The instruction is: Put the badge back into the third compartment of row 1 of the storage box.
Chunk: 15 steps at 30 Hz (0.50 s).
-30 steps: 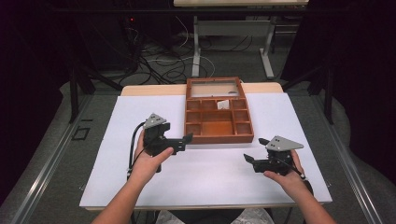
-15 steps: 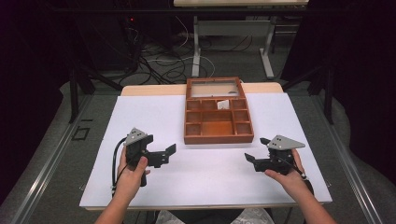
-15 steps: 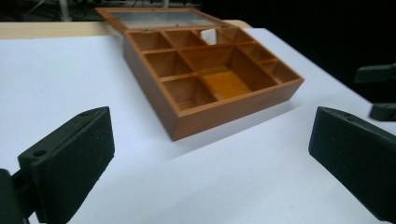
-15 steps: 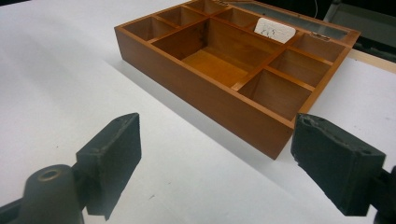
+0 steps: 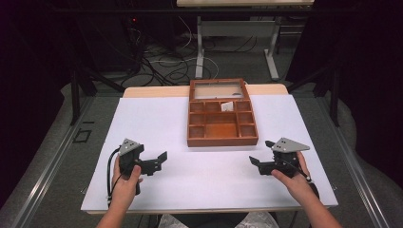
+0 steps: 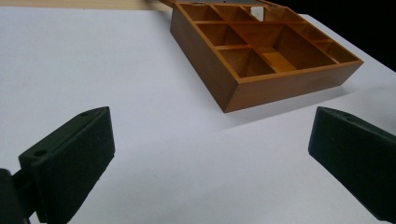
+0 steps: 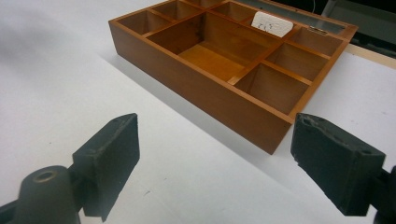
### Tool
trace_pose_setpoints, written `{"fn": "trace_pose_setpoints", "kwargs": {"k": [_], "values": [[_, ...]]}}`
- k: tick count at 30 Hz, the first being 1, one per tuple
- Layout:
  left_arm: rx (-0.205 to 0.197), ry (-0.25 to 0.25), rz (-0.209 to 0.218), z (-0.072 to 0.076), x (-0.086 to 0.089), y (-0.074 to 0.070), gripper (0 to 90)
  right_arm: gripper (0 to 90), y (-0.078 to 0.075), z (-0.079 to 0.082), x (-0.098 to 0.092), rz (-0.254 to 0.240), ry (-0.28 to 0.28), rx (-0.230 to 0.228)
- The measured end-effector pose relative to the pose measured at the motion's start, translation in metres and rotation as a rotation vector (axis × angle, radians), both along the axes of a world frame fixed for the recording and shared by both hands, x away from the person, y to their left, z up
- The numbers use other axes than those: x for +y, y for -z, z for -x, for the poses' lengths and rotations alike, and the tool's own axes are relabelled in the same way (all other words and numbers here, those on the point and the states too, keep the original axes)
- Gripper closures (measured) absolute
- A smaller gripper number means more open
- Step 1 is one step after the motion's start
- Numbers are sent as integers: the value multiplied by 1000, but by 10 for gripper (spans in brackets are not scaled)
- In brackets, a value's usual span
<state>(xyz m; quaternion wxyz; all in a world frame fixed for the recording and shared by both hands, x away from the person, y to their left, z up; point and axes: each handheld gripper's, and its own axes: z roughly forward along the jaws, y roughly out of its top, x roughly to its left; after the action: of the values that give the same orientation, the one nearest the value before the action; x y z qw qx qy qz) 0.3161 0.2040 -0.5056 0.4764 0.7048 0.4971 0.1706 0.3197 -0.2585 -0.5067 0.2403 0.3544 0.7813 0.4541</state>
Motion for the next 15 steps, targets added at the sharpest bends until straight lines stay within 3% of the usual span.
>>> {"fn": "trace_pose_setpoints", "kwargs": {"k": [7,15], "values": [[32,-3,0,-1,7,10,27,150,1,-2,-3,1,3,15],[41,-21,-12,-2,11,17,32,150,5,-7,-7,-9,32,18]]}}
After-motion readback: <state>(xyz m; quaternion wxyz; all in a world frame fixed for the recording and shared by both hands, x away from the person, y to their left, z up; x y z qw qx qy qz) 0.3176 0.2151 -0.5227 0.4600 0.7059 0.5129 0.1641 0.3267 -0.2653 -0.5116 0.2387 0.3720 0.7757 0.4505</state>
